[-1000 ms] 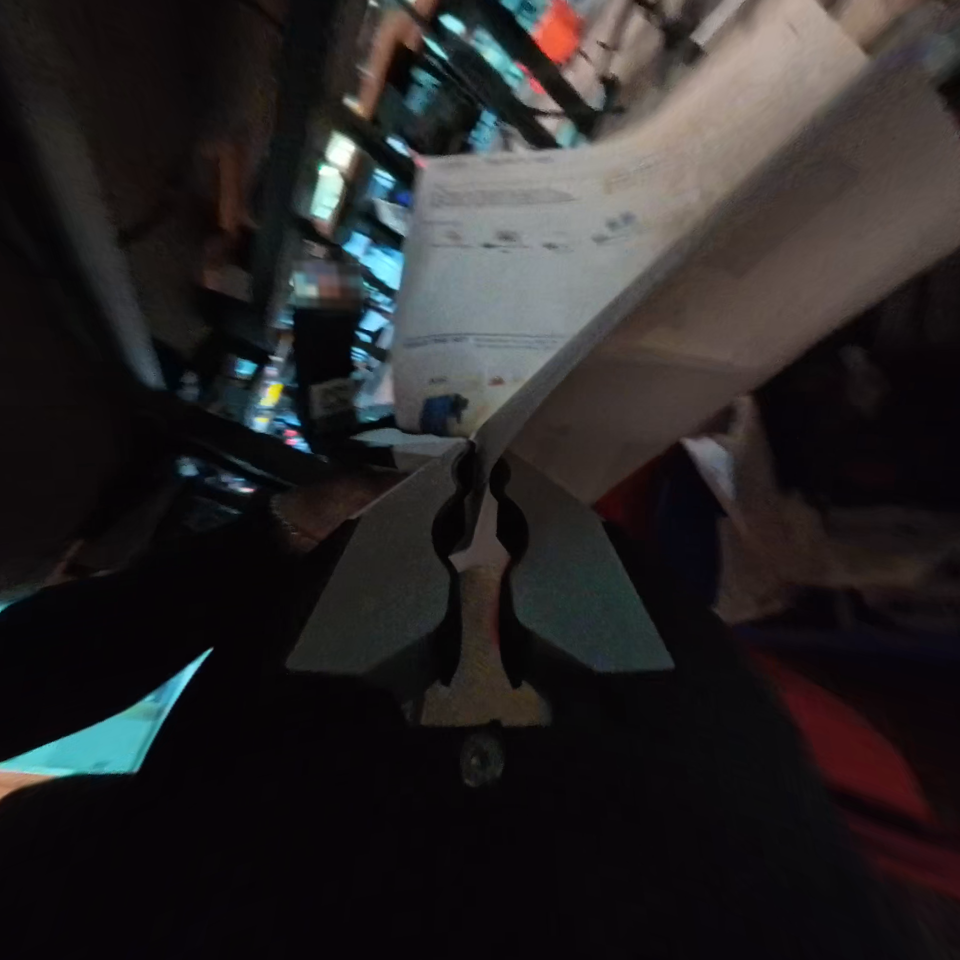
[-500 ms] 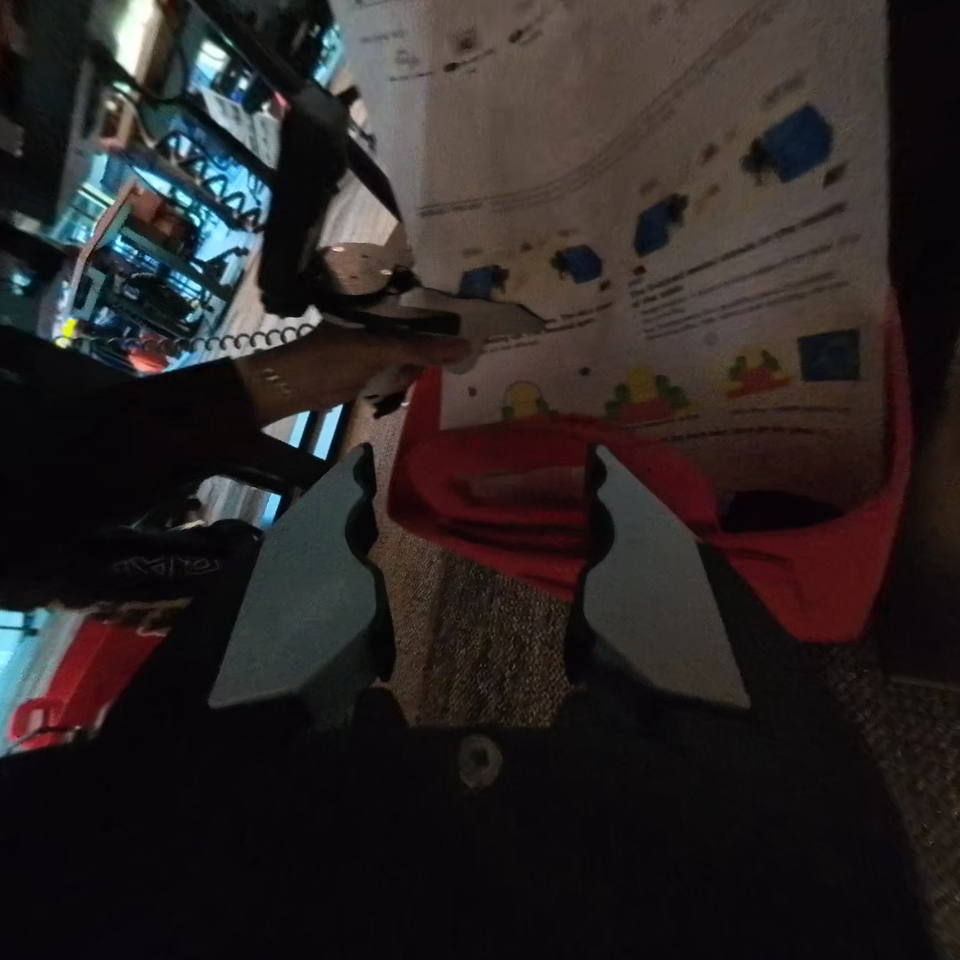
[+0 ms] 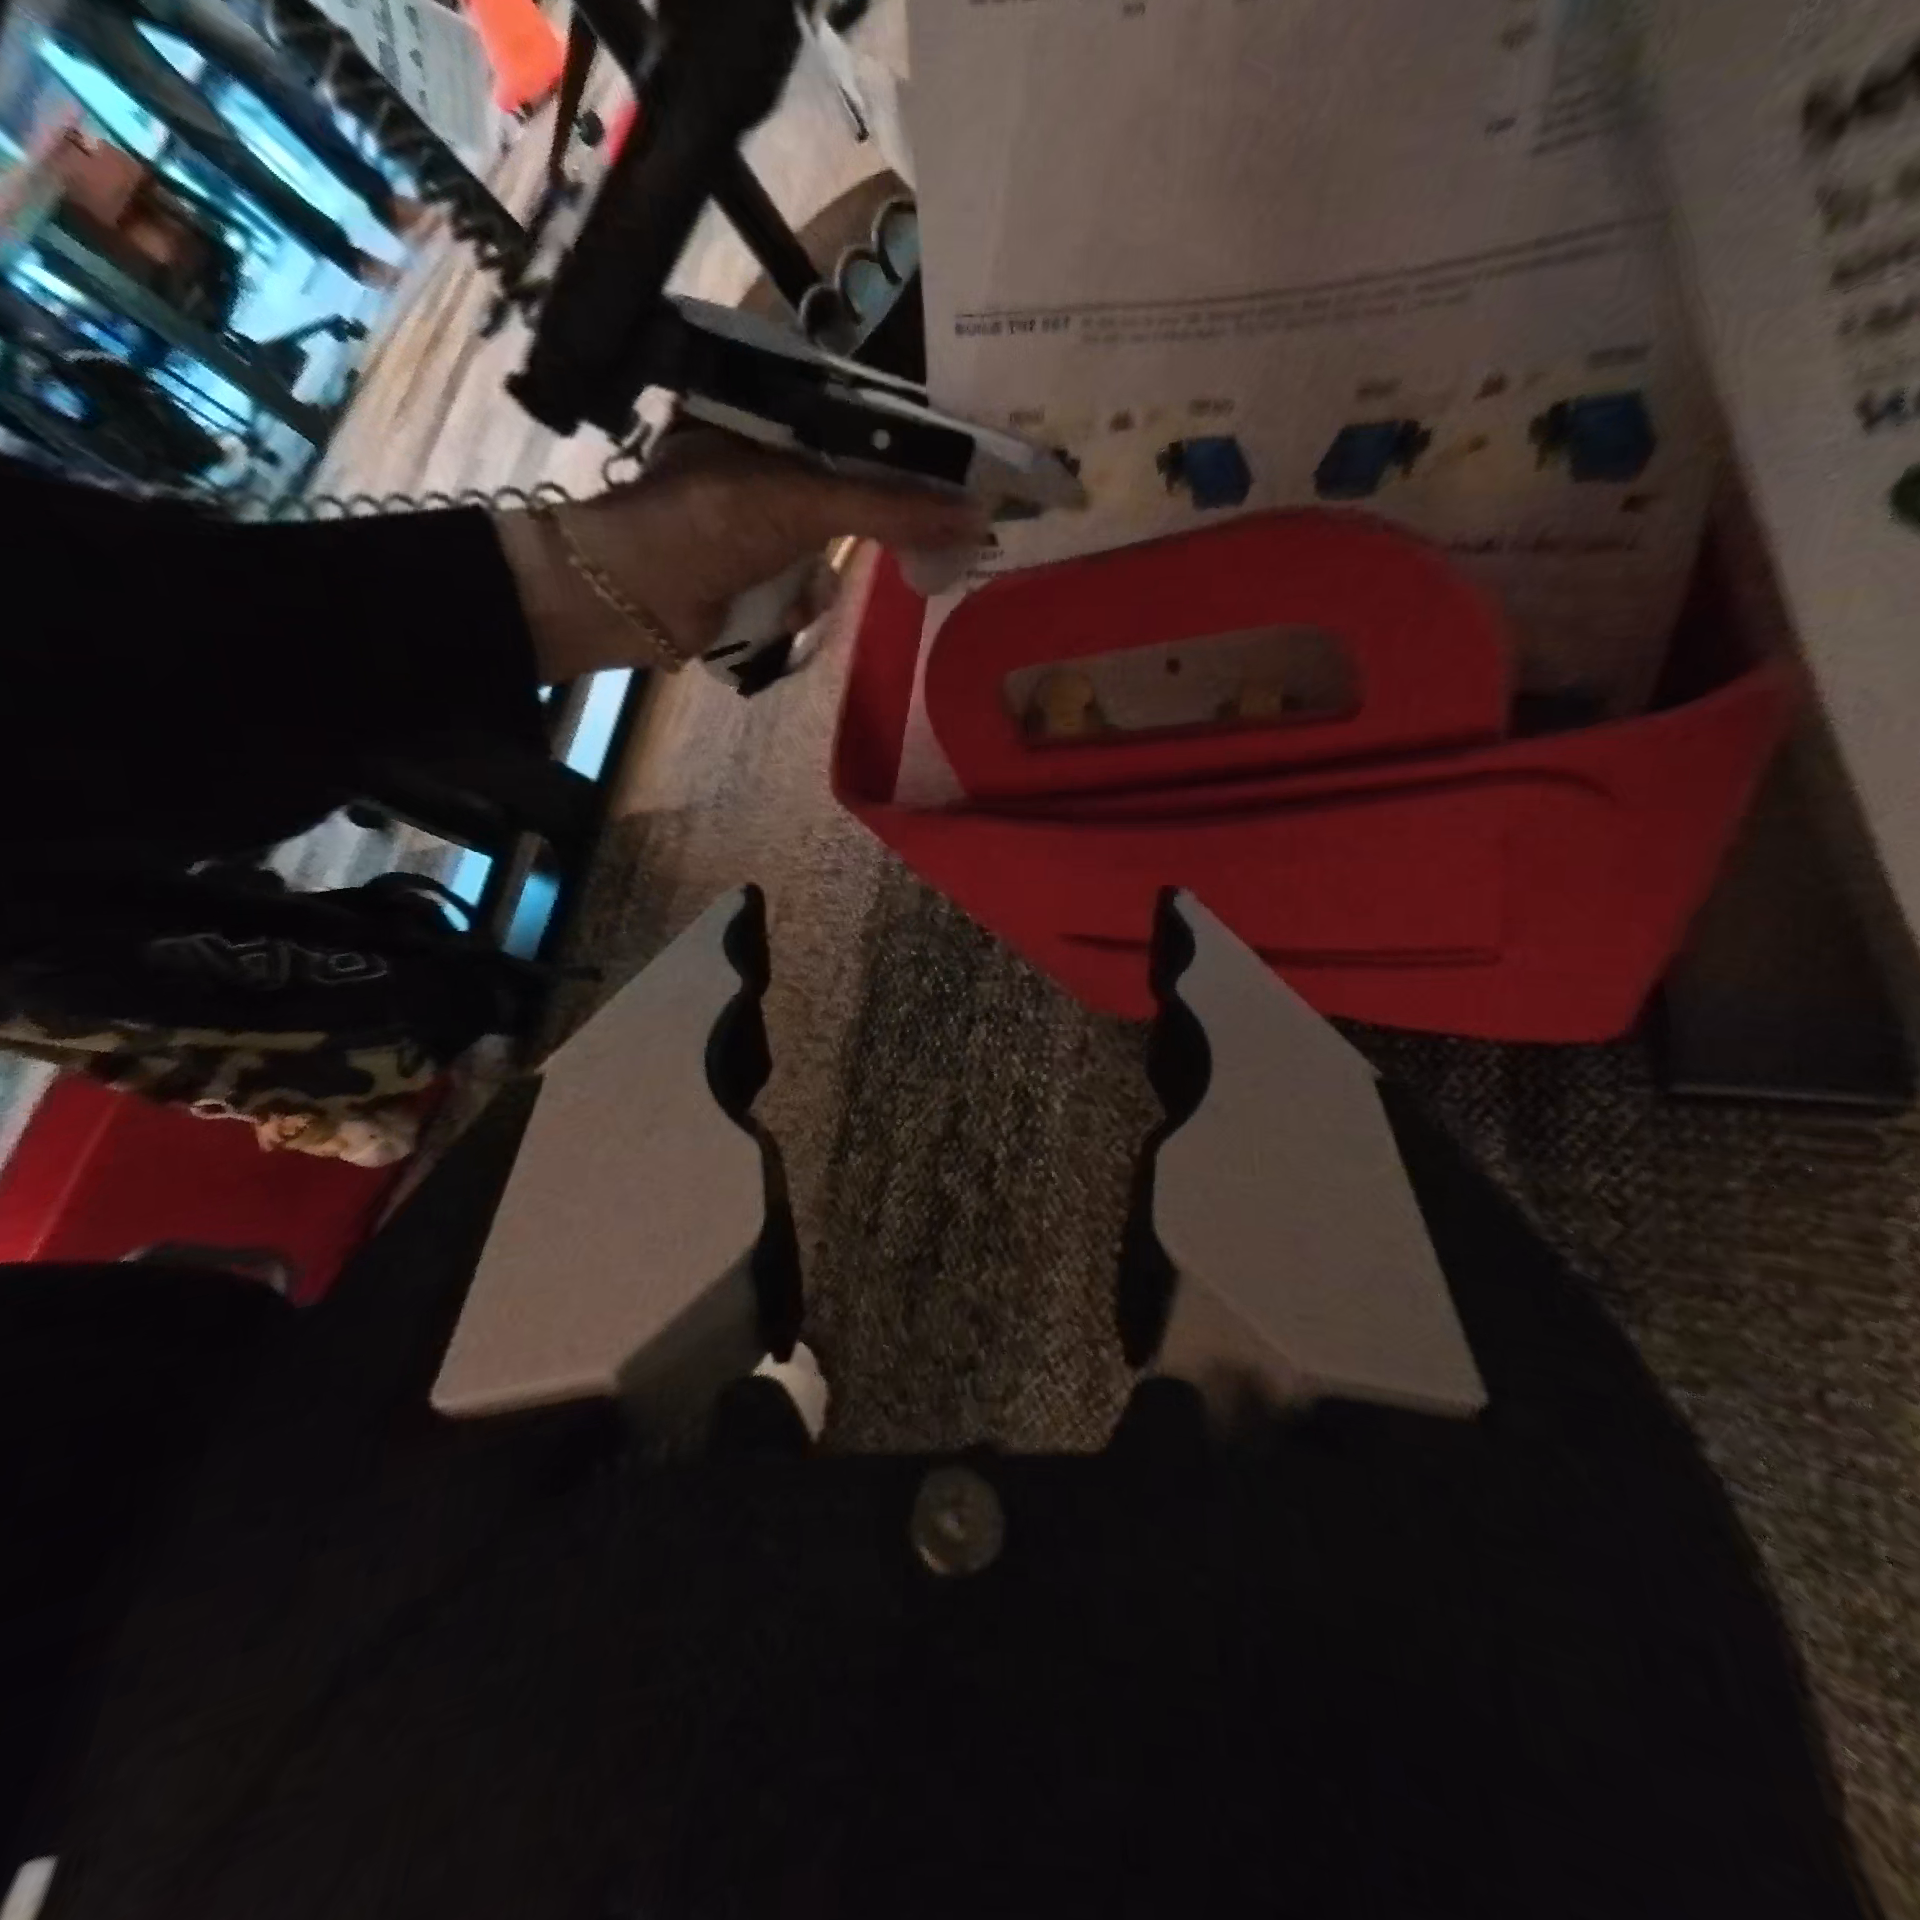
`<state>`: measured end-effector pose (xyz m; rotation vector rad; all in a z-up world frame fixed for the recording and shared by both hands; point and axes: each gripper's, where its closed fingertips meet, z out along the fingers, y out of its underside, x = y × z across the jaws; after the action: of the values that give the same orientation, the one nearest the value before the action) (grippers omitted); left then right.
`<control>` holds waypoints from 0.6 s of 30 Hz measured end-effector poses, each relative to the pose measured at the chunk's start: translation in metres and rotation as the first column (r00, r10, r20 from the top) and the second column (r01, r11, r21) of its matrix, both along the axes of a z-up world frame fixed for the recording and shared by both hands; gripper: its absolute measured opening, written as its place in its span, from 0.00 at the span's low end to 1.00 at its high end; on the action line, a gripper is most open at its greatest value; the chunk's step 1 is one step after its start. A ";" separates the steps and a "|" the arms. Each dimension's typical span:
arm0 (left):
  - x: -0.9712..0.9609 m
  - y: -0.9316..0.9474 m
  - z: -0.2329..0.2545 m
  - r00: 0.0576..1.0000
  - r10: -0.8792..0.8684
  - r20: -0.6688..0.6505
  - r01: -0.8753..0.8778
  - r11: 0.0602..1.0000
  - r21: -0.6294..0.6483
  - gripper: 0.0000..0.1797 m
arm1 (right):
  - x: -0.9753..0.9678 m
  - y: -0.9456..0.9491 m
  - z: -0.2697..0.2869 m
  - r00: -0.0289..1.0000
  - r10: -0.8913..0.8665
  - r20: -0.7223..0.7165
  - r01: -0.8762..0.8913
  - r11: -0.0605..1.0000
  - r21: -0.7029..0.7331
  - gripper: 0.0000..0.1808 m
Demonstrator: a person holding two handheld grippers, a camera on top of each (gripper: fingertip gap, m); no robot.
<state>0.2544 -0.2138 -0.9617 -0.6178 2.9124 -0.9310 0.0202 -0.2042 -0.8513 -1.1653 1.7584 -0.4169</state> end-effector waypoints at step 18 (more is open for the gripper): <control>-0.410 0.232 0.234 0.671 -0.608 -0.424 0.684 0.728 0.038 0.28 | -0.206 0.132 0.271 0.898 -0.356 -0.257 0.254 0.899 -0.358 0.49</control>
<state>-0.1559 0.0179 -0.7279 0.3601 3.6051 -0.5527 -0.1861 -0.0718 -0.5803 -1.2253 2.2343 -0.7615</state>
